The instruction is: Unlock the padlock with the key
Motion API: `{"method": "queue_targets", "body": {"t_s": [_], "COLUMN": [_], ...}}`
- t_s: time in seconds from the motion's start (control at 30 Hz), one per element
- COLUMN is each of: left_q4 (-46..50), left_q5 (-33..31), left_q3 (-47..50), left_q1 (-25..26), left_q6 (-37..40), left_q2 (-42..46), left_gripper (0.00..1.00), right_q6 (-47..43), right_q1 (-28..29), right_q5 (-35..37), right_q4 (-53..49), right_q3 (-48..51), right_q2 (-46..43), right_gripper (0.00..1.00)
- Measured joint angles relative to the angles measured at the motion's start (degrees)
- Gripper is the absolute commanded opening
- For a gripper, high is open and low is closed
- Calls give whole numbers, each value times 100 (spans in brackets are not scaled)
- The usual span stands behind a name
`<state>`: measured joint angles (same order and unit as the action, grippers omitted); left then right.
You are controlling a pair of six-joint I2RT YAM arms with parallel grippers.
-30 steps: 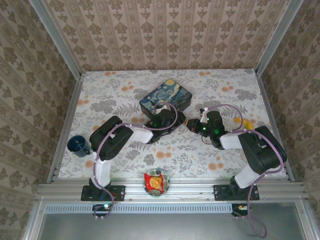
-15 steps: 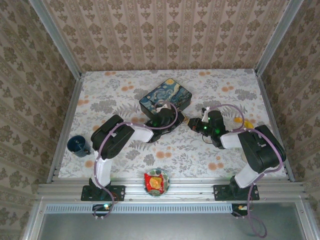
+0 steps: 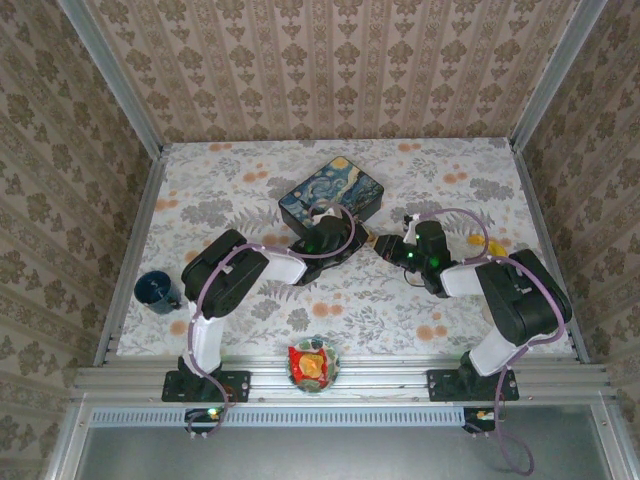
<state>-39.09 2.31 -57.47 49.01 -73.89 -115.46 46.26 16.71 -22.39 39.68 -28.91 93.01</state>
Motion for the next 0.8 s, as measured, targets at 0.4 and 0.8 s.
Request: {"method": "queue_targets", "body": {"t_s": [0.4,0.8], "left_q4": [730,1733], "left_q5": [352,855], "left_q3": [-4,-160], "left_q1": [-59,-74], "left_q6": [-48,-164], "left_q2": [278,570], "left_gripper": [0,0], "right_q6": [-1530,-3346], "right_q1": [181,1292], "right_q5": [726,2164], "right_q4": [-1982,-3794], "right_q3": [-31,-354], "right_q2": [-1738,-2170], "right_gripper": [27,33]}}
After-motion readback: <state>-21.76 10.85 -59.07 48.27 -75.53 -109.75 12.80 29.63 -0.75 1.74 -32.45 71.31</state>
